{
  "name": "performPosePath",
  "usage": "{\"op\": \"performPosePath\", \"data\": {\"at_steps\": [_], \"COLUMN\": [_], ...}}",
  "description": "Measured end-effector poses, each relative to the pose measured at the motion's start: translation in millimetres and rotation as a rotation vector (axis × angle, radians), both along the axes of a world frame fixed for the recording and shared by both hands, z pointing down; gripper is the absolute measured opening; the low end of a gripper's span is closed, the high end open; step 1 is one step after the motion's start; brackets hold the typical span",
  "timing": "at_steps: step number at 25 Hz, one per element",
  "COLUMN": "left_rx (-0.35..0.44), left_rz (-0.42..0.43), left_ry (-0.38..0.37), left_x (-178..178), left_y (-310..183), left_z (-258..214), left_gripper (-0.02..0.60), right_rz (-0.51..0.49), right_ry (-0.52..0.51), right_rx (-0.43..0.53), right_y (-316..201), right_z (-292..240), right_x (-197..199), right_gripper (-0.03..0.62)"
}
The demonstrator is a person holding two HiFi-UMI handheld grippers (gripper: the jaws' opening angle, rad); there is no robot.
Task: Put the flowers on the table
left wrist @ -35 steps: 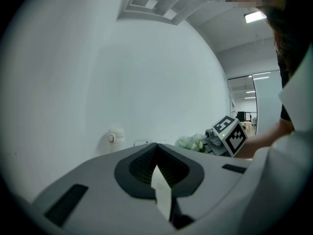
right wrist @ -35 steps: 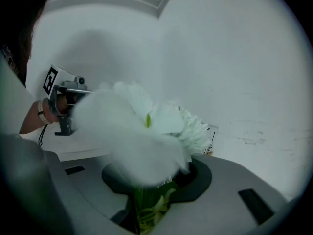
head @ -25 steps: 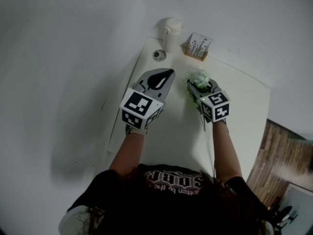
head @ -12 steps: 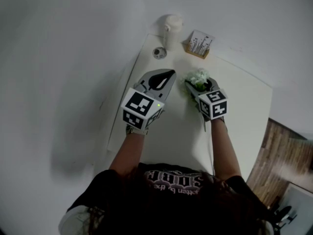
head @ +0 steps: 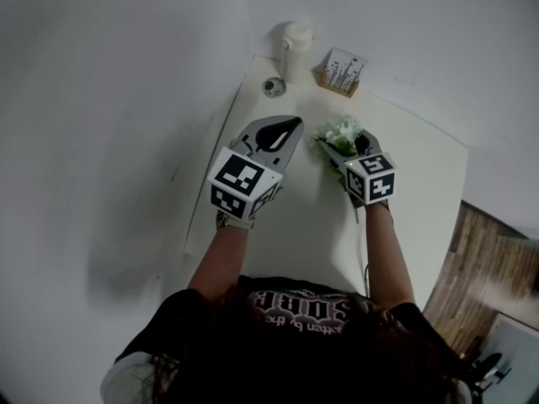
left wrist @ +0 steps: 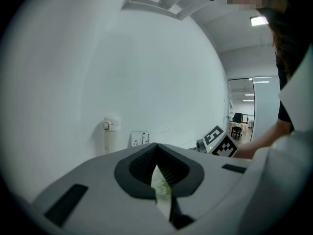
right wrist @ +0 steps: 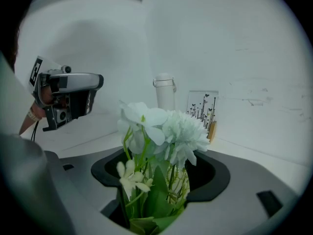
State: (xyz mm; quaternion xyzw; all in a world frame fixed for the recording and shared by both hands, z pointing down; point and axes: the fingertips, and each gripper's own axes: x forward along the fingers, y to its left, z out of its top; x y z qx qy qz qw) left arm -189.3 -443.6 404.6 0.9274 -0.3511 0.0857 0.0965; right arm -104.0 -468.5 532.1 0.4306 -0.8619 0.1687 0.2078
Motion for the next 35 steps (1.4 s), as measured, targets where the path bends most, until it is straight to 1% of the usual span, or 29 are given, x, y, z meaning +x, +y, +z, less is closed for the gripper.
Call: {"op": "performPosePath", "data": {"at_steps": [4,11,17,21,25,35], "left_rx": [0.005,0.021,0.04,0.047,0.051,0.065], "left_rz": [0.006,0.023,0.031,0.035,0.036,0.035], "left_ry": [0.002,0.0,0.0,0.003,0.008,0.015], "left_x": [2.0,10.3,14.5,18.0,18.9,22.5], "left_y": [3.0,9.1,11.9,16.3,21.2,30.9], "left_z": [-2.1,-8.9,-17.5,-19.4,-20.4,-28.9], "left_gripper": [0.002,0.002,0.002,0.002,0.002,0.002], "right_rz": [-0.022,-0.077,-0.071,-0.066,-0.056,-0.044], "right_ry": [0.032,0.05,0.057,0.08,0.062,0.03], "right_rx": [0.008,0.005,0.045,0.068,0.078,0.138], "right_y": [7.9,27.0,33.1,34.4,36.4,45.8], "right_z": [-6.2,-18.8,-42.0,-51.2,-56.6,-82.0], "right_x": [0.7,5.8,17.0,22.9,24.2,22.8], "right_gripper": [0.351,0.354,0.354,0.37,0.381,0.38]}}
